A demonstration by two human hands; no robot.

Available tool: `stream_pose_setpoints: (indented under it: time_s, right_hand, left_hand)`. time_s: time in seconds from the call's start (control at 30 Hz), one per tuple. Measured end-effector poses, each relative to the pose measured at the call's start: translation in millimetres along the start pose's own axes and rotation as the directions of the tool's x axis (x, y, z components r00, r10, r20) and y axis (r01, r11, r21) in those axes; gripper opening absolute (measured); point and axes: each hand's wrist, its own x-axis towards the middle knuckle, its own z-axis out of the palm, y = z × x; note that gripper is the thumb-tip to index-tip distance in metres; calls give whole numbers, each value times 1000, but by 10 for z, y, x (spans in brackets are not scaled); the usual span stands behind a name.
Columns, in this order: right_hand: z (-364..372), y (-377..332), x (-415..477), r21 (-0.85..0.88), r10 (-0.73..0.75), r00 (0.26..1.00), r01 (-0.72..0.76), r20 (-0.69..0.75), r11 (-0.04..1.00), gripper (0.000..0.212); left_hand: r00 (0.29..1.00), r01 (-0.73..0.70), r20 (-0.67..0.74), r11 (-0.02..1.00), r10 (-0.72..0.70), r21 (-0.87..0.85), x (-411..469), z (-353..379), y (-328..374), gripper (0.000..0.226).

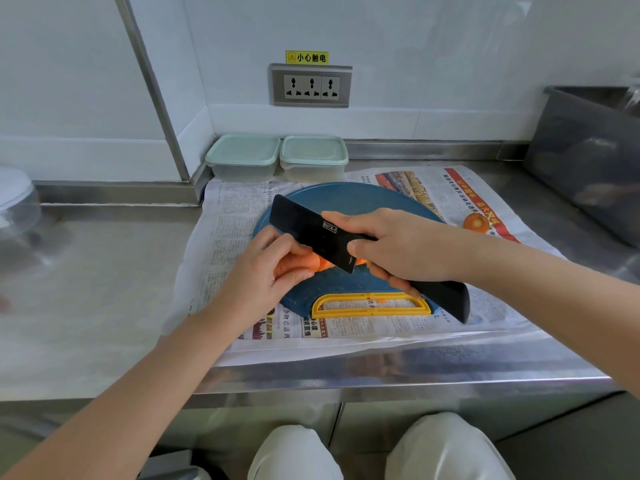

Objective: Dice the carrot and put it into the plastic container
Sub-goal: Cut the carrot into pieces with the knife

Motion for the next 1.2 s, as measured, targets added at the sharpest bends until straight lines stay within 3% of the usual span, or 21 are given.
stream_pose_setpoints:
  time_s: [0.4,0.63,1.03,1.2]
  right_hand:
    - [290,4,223,-82,-57,997,53,-49,995,54]
    - [555,169,239,176,23,989,3,-144,984,53]
    - [-2,69,25,119,-16,998,22,-54,993,54]
    - [-25,76,20,98,-29,999,31,-31,995,56]
  left_hand:
    - [999,-39,16,998,39,-40,-5,8,-32,23]
    - [998,-64,-27,998,64,-7,-5,-12,-37,24]
    - [997,-75,-20,997,75,4,-9,9,-90,31]
    - [999,-46,-9,999,46,24,-5,22,-91,22]
